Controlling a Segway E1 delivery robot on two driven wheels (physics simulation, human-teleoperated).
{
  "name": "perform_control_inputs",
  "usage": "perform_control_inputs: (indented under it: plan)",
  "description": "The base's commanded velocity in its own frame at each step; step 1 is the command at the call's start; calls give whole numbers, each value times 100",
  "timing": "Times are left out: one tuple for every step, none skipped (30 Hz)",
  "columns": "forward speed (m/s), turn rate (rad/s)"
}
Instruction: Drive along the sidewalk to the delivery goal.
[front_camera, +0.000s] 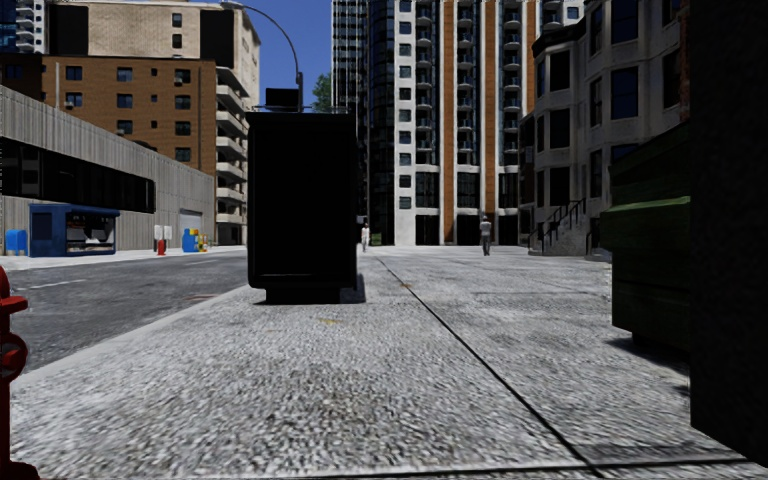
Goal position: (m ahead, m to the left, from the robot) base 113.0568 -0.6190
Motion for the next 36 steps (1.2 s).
perform_control_inputs:
  plan:
    - [200,-24]
    - [200,-25]
    - [200,-25]
    - [200,-25]
    - [200,-25]
    - [200,-25]
    - [200,-25]
    - [200,-31]
    - [200,-35]
    - [200,-36]
    - [200,-36]
    - [200,-36]
    - [200,-36]
    - [200,-36]
    - [200,-36]
    - [200,-36]
    - [200,-36]
    - [200,-36]
    - [200,-36]
    - [200,-36]
    - [200,-36]
    - [200,-36]
    - [200,-36]
    - [200,-36]
    - [200,-36]
    - [200,-36]
    - [200,-36]
    - [200,-36]
    - [200,-36]
    - [200,-36]
    - [200,-36]
    - [200,-36]
    - [200,-36]
    - [200,-36]
    - [200,-36]
    - [200,-36]
